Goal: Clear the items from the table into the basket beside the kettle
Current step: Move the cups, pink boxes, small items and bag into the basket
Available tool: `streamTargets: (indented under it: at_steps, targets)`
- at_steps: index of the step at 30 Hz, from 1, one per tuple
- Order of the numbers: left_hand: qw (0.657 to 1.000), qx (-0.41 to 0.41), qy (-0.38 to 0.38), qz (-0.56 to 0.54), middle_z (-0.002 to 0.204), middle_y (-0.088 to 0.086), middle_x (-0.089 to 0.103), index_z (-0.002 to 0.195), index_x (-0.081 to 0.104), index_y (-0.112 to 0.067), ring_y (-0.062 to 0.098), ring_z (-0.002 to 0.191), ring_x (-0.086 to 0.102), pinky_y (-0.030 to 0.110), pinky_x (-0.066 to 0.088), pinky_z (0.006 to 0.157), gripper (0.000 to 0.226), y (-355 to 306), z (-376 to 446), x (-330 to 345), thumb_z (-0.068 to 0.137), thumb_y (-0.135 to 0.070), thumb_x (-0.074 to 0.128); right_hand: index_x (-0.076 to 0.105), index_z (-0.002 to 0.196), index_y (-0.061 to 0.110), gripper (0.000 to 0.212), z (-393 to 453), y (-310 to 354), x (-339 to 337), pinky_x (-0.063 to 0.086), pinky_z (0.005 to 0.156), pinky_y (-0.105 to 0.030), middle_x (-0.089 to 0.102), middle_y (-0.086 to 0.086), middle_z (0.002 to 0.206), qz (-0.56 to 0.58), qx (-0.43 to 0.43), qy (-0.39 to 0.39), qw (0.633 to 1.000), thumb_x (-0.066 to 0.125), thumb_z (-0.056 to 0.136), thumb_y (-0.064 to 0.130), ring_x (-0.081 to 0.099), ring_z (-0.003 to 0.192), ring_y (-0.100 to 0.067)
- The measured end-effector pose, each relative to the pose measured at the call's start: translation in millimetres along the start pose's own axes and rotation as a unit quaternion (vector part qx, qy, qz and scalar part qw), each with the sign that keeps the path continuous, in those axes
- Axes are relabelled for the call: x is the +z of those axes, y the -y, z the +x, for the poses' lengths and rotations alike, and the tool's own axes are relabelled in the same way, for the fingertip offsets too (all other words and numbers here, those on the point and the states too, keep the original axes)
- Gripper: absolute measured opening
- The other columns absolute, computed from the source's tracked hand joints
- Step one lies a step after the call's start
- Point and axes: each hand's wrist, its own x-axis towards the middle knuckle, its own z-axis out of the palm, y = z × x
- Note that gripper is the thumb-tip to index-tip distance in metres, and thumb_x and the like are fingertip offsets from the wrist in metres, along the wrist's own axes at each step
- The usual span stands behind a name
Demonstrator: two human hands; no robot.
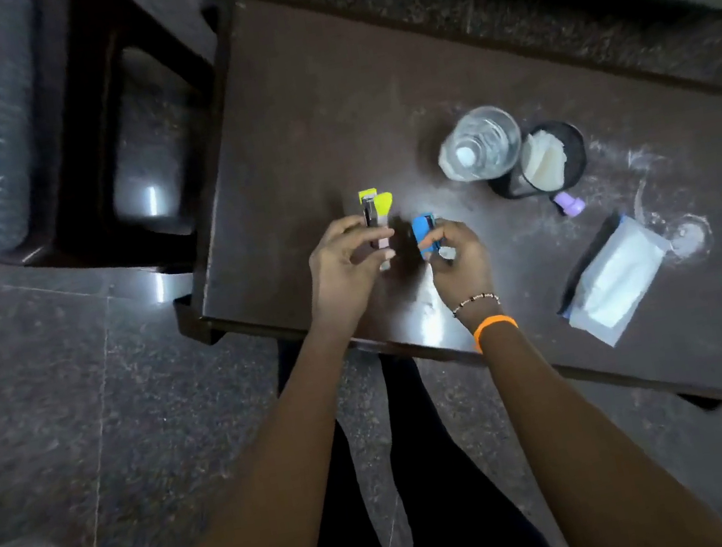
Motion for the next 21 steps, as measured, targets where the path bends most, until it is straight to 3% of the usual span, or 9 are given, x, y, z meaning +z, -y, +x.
streamTargets:
  at_steps: [2,4,6,9,11,13,15,19,21]
  targets:
    - [0.997,0.006,-0.076,-0.033,0.096,-0.007,0.056,0.084,0.074,-0.004,0.017,0.088,0.064,0.017,0.051,0.083,0.020,-12.8,5.3,-21.5,0.068,0.008,0.069,0.063,0.081,-0.002,0.021,0.1,22.4,13.6,0.048,0.080,-0.029,0.061,-0.018,0.105,0.025,-0.007,0.014,1.000,0.052,0.074,-0.018,0.058,0.099,-0.028]
    - [0.989,0.011,-0.144,-0.044,0.093,-0.012,0.054,0.076,0.070,-0.006,0.006,0.083,0.061,0.012,0.048,0.076,0.016,-23.1,14.2,-54.8,0.069,0.008,0.067,0.063,0.081,0.001,0.021,0.7,51.5,32.7,0.048,0.075,-0.020,0.058,-0.008,0.101,0.037,-0.035,0.036,0.998,0.053,0.075,-0.017,0.058,0.096,-0.023]
    - [0.980,0.015,-0.192,-0.054,0.094,-0.015,0.053,0.075,0.066,-0.009,0.004,0.082,0.059,0.021,0.052,0.075,0.015,-32.1,25.2,-93.5,0.071,0.005,0.065,0.064,0.081,0.008,0.027,3.2,84.6,53.1,0.046,0.071,-0.010,0.057,-0.003,0.100,0.048,-0.069,0.062,0.995,0.053,0.076,-0.016,0.057,0.095,-0.017]
    - [0.966,0.033,-0.250,-0.060,0.099,-0.013,0.054,0.081,0.067,-0.013,0.009,0.083,0.060,0.035,0.054,0.077,0.021,-44.2,44.8,-157.1,0.075,0.005,0.061,0.064,0.083,0.019,0.036,10.4,135.1,85.9,0.047,0.071,-0.005,0.058,-0.001,0.108,0.072,-0.100,0.103,0.987,0.051,0.079,-0.014,0.058,0.098,-0.016]
    - [0.955,0.056,-0.288,-0.043,0.103,-0.005,0.055,0.088,0.069,-0.010,0.015,0.090,0.061,0.031,0.053,0.083,0.026,-53.5,59.6,-203.9,0.076,0.008,0.057,0.065,0.086,0.022,0.040,14.3,169.7,110.3,0.047,0.074,-0.003,0.058,-0.002,0.112,0.080,-0.125,0.129,0.980,0.050,0.081,-0.014,0.057,0.105,-0.017]
    - [0.944,0.078,-0.321,0.009,0.103,0.004,0.058,0.092,0.071,-0.010,0.014,0.087,0.059,0.015,0.045,0.083,0.031,-61.2,77.5,-247.8,0.076,0.010,0.053,0.066,0.089,0.024,0.043,18.6,201.3,133.6,0.045,0.076,0.001,0.059,-0.004,0.113,0.082,-0.157,0.140,0.974,0.050,0.081,-0.015,0.056,0.110,-0.016]
    - [0.936,0.075,-0.337,0.069,0.108,0.013,0.063,0.097,0.072,-0.009,0.019,0.096,0.059,0.012,0.039,0.087,0.035,-70.8,97.6,-285.9,0.076,0.010,0.050,0.066,0.093,0.023,0.044,23.3,228.3,154.1,0.046,0.081,-0.002,0.060,-0.007,0.114,0.082,-0.181,0.139,0.970,0.050,0.080,-0.016,0.055,0.111,-0.014]
    - [0.934,0.009,-0.307,0.182,0.130,0.013,0.052,0.117,0.065,-0.014,0.028,0.120,0.048,0.028,0.034,0.100,0.050,-91.3,147.8,-333.6,0.079,0.010,0.044,0.069,0.098,0.013,0.038,32.6,265.0,181.4,0.045,0.094,-0.025,0.061,-0.015,0.119,0.075,-0.207,0.128,0.967,0.052,0.080,-0.016,0.057,0.111,-0.019]
    - [0.924,-0.022,-0.287,0.252,0.134,0.011,0.047,0.123,0.060,-0.016,0.029,0.122,0.045,0.036,0.038,0.098,0.050,-99.3,181.4,-350.3,0.084,0.009,0.043,0.068,0.097,0.015,0.039,39.5,278.1,193.0,0.044,0.093,-0.023,0.062,-0.015,0.118,0.075,-0.217,0.118,0.966,0.053,0.080,-0.016,0.058,0.112,-0.021]
